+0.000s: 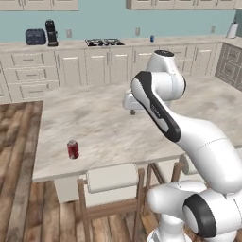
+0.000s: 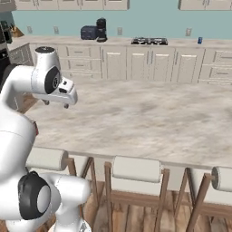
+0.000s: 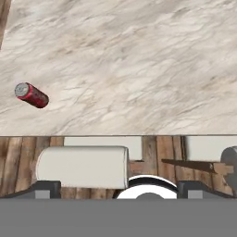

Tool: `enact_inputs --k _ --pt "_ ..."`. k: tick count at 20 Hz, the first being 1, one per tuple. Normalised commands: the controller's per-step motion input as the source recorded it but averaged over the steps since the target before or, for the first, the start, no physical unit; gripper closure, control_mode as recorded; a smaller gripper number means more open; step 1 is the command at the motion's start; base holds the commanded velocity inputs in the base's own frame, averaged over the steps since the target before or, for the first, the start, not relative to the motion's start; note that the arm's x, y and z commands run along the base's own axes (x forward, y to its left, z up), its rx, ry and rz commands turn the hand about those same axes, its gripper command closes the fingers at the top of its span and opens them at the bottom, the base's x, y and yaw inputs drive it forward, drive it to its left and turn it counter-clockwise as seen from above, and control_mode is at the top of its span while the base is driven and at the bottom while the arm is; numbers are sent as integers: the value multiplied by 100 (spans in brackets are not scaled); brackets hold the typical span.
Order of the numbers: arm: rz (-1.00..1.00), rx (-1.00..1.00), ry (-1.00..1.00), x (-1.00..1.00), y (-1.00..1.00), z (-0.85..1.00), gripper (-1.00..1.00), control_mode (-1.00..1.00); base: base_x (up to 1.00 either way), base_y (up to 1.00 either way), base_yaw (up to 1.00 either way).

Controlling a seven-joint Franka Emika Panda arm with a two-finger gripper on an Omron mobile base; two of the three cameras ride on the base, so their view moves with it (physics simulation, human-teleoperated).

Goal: Four empty soda cans are scattered around the kitchen. Gather all the cans and cluster them next to the stove for recycling.

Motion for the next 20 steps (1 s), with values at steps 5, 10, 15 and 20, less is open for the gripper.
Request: enact_inputs --k 5,10,15,20 --pt "0 0 0 0 0 0 -100 100 19 73 -5" --pt "0 0 0 0 0 0 -100 100 22 65 -5" --pt "-2 0 0 5 8 -1 -100 -100 15 28 -4" --pt "0 0 -1 27 8 0 -100 -100 0 0 0"
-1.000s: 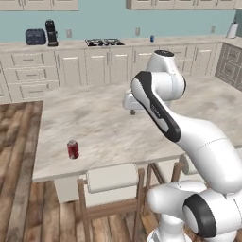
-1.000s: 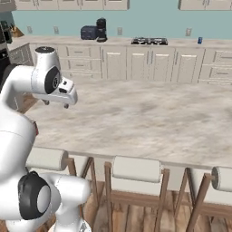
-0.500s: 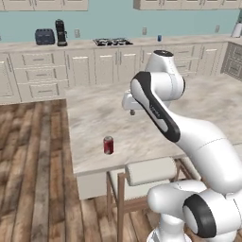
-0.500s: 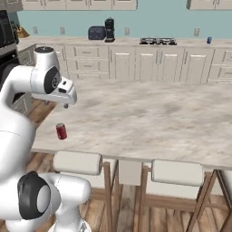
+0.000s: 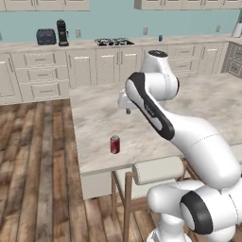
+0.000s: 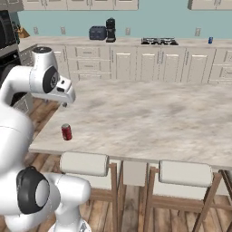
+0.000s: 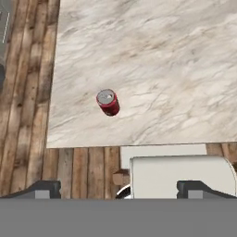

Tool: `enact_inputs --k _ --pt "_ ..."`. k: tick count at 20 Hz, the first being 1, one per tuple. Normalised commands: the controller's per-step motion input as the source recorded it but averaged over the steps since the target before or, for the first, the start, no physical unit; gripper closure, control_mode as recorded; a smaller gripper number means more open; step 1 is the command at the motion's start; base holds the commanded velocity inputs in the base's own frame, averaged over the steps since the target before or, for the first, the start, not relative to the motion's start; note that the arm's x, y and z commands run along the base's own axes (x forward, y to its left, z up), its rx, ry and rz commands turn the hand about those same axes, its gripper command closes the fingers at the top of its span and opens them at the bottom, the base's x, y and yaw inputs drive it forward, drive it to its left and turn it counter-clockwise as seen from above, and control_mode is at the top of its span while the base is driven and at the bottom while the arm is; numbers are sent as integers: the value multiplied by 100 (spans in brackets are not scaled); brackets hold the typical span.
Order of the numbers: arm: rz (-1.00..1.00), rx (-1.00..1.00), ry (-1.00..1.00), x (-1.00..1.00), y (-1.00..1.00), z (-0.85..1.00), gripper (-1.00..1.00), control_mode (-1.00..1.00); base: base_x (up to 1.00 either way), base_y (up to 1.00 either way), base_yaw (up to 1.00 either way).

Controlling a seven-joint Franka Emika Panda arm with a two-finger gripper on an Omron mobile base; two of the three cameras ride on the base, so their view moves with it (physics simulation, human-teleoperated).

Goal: Four empty soda cans are scattered around the kitchen. Gather all the cans and cluster them next to the stove for recycling.

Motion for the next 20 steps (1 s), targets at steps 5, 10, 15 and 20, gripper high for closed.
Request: enact_inputs --k 5,10,15,20 --pt "0 -1 0 53 21 -9 -100 -100 0 0 0" --pt "0 -20 5 69 35 -50 -100 -100 0 0 0" --pt "-1 -9 2 33 0 -30 -100 -100 0 0 0" --pt "5 8 1 29 13 -37 -100 -100 0 0 0"
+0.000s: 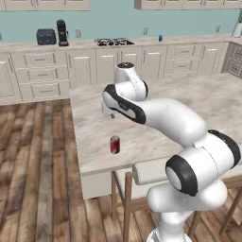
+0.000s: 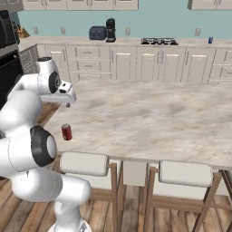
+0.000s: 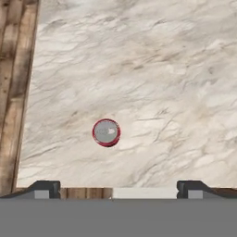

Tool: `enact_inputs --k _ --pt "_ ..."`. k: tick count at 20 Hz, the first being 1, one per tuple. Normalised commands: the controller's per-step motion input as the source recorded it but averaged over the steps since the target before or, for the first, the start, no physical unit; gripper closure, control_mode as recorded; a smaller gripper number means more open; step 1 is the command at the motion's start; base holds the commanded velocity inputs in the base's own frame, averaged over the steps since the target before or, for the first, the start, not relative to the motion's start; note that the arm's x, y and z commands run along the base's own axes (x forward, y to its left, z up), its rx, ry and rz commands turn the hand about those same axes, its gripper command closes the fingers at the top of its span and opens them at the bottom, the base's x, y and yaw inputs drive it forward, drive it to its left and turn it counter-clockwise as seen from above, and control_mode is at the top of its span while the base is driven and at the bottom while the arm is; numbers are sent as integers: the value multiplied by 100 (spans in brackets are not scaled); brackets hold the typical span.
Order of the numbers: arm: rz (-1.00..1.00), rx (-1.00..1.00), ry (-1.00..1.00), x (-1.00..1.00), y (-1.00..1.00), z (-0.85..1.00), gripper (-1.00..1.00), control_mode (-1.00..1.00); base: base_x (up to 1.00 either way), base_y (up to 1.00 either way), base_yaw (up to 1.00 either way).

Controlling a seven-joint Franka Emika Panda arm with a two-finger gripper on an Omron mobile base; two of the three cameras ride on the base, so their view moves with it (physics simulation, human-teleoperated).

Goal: Four empty soda cans are scattered around the kitchen. Gather all the cans and cluster them next to the stove for recycling.

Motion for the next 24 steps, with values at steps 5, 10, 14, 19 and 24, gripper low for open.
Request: enact_inputs --k 5,10,14,19,24 --pt "2 7 0 28 25 -41 -100 -100 0 0 0" --pt "0 4 0 28 15 -36 -100 -100 0 0 0" --pt "-1 0 0 -13 0 -19 -100 -100 0 0 0" --pt "0 0 0 -20 -4 -6 -100 -100 0 0 0" --pt "0 0 0 1 -6 -8 -100 -100 0 0 0"
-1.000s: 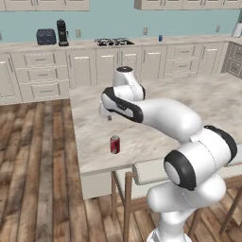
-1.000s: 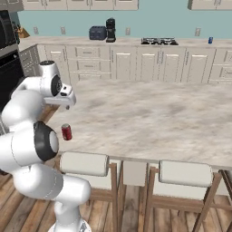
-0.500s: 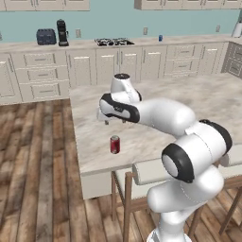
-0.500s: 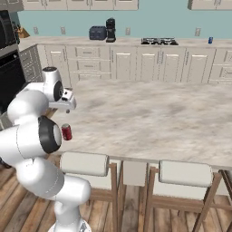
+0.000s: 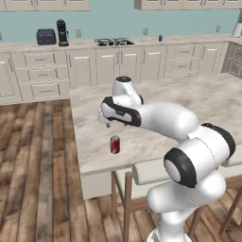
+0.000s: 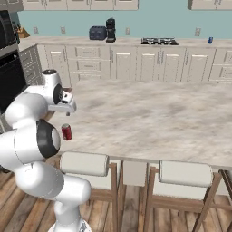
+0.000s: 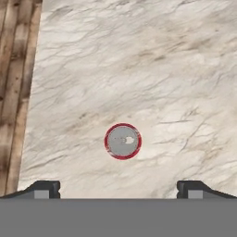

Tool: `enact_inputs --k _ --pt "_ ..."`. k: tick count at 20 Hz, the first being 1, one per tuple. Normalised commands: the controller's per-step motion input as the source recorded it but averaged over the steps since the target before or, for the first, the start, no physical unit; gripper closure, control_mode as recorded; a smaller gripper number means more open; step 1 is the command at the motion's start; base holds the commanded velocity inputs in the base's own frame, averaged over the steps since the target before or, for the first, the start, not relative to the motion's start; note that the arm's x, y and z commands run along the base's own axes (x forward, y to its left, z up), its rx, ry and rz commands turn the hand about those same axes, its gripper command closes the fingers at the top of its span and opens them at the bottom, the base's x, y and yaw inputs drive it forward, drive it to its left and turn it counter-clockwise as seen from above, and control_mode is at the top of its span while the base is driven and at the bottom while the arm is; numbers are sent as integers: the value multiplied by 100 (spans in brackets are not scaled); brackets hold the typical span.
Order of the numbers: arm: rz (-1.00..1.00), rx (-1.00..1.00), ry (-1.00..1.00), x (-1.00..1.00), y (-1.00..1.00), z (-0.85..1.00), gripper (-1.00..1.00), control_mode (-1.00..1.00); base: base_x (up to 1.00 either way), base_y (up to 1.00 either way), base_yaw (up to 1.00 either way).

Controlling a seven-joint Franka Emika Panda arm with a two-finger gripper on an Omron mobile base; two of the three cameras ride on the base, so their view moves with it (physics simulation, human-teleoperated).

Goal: Four empty soda cans are scattered around the kitchen. Gather all the cans and cluster them next to the stove for recycling.

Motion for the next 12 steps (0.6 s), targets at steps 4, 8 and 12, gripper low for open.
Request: enact_inputs --k 4,8,12 --pt "0 -1 0 10 -9 -22 -100 -100 0 0 0" --pt "0 0 0 2 0 -24 -100 -100 0 0 0" --pt "0 0 0 0 0 -30 -100 -100 0 0 0"
